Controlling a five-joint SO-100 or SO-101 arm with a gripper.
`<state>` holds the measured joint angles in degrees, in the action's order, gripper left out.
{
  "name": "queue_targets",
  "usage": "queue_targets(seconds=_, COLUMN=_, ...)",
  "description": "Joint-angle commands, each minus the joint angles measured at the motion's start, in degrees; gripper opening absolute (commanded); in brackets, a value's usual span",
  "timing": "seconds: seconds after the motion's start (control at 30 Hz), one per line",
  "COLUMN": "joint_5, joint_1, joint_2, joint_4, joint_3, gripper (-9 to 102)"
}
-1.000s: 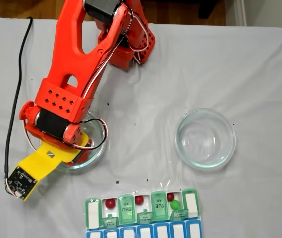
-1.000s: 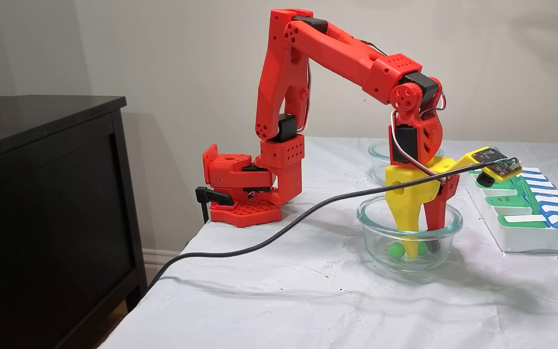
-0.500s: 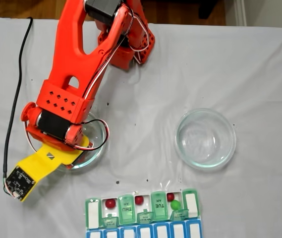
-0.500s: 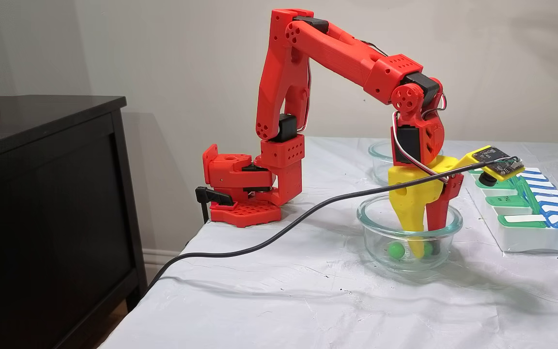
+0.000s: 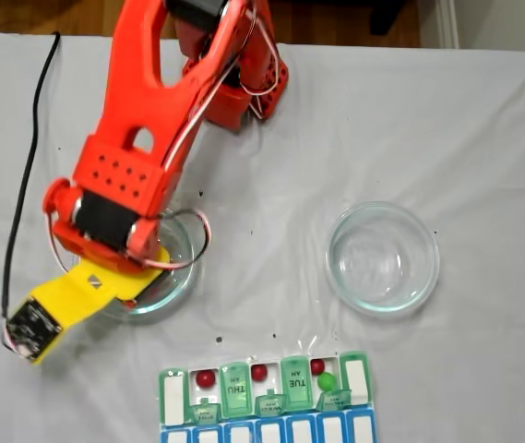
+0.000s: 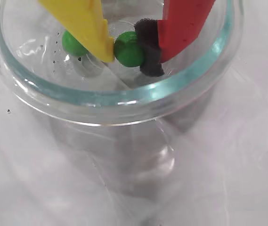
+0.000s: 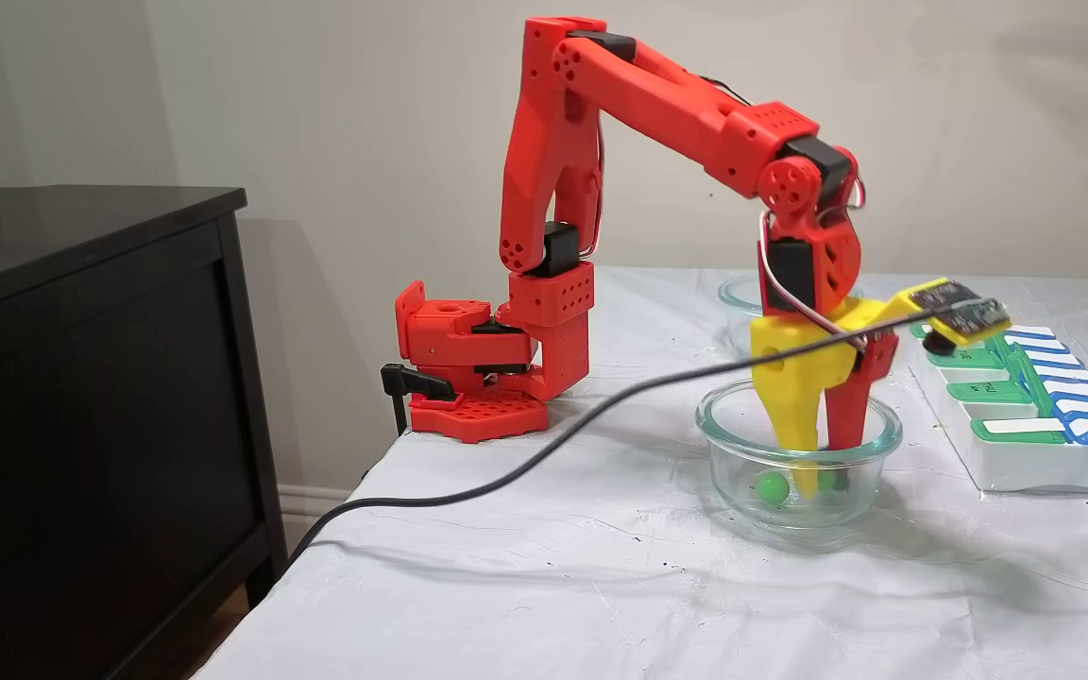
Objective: Sort medicines into box.
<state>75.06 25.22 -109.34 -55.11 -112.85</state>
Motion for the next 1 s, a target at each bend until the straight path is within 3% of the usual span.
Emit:
queue_targets(seconds=0.0, joint_5=-1.32, joint_1=0.09, joint_2=-17.75, joint_4=0.00, joint_3=0.53, gripper=0)
queue_targets(seconds=0.2, joint_5=-17.23, joint_1=-3.87, joint_2=-30.15, joint_4=6.86, joint_3=-2.46, gripper=0)
queue_targets(seconds=0.5, joint_5=-45.26, joint_1=-21.36, joint_2=-27.07, joint_4=18.98, joint_3=-8.44, gripper=0)
queue_targets(seconds=0.77, joint_5=-54.67, joint_1=-27.25, joint_2=-15.21, joint_4=20.92, joint_3=-5.01, gripper=0)
queue_targets(seconds=0.97, joint_5=-55.99, joint_1=-29.36, joint_2=-10.55, joint_4=29.18, joint_3=-7.29, gripper=0)
